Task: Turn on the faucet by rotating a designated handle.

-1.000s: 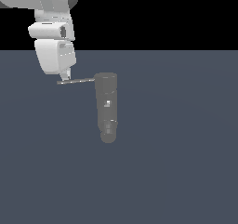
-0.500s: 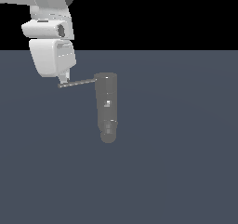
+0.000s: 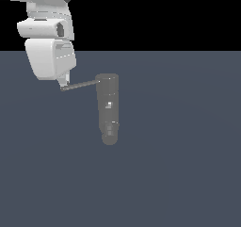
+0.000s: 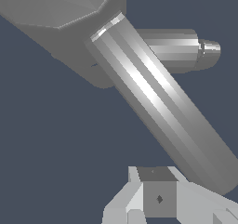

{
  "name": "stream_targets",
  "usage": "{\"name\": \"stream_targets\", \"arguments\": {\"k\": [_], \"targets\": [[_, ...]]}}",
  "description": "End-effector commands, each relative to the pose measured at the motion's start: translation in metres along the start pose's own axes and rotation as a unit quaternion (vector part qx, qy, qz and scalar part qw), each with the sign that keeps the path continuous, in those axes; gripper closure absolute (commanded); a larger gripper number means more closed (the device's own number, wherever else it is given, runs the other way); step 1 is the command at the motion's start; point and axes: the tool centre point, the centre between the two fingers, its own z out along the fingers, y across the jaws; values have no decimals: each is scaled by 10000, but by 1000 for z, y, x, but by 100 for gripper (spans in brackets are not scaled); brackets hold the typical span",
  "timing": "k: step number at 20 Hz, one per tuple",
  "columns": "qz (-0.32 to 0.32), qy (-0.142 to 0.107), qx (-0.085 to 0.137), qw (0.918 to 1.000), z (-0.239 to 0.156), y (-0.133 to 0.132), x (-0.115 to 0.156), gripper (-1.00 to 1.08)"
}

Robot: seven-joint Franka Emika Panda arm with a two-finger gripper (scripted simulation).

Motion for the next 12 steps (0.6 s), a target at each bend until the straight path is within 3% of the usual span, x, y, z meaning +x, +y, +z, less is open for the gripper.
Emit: {"name": "stream_targets", "arguments": {"k": [1,12], "targets": [[20,9,-8,10000,0,6,8,108],[13,10,-9,10000,0,30,30,108]]}}
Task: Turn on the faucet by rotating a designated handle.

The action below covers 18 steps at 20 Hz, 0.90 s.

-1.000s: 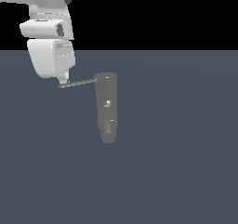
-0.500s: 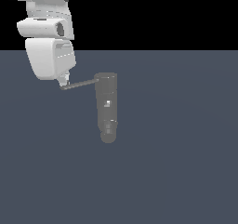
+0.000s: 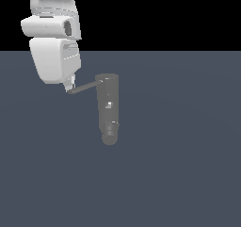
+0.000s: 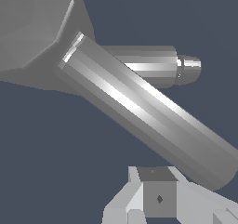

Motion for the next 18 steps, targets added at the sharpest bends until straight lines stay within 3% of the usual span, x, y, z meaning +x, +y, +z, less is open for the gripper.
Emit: {"name": "stream_targets", "arguments": {"k": [1,18], "targets": [[52,10,-5,10000,0,6,11,108],[38,11,-9,10000,-1,46,48,108]]}}
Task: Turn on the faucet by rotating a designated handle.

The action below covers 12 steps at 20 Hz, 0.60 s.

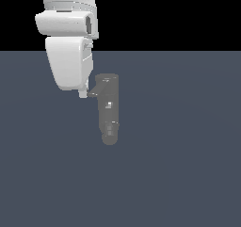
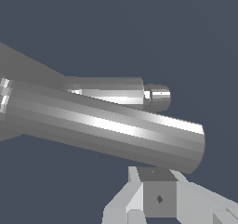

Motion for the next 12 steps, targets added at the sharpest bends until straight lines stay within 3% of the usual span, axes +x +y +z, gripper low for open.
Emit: {"name": "stream_targets", "arguments": {"k": [1,3,12], "targets": [[29,6,-4,10000,-1,7,9,108],[0,1,-1,10000,0,4,4,108],[12,3,-3,10000,0,4,55,108]]}}
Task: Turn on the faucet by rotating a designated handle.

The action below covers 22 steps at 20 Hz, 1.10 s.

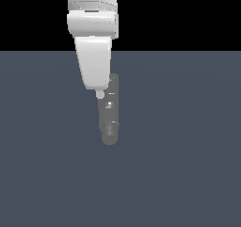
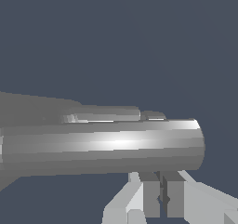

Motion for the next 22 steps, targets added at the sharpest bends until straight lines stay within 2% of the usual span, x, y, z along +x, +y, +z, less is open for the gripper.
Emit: {"name": "stream_targets", "arguments": {"k": [1,10,11,12,22], "targets": [[78,0,7,10000,0,0,22,108],[91,3,6,10000,-1,0,74,108],[91,3,6,10000,-1,0,74,108],[-43,2,2,10000,0,-2,57,108],[4,3,3,10000,0,-29,88,108]]}}
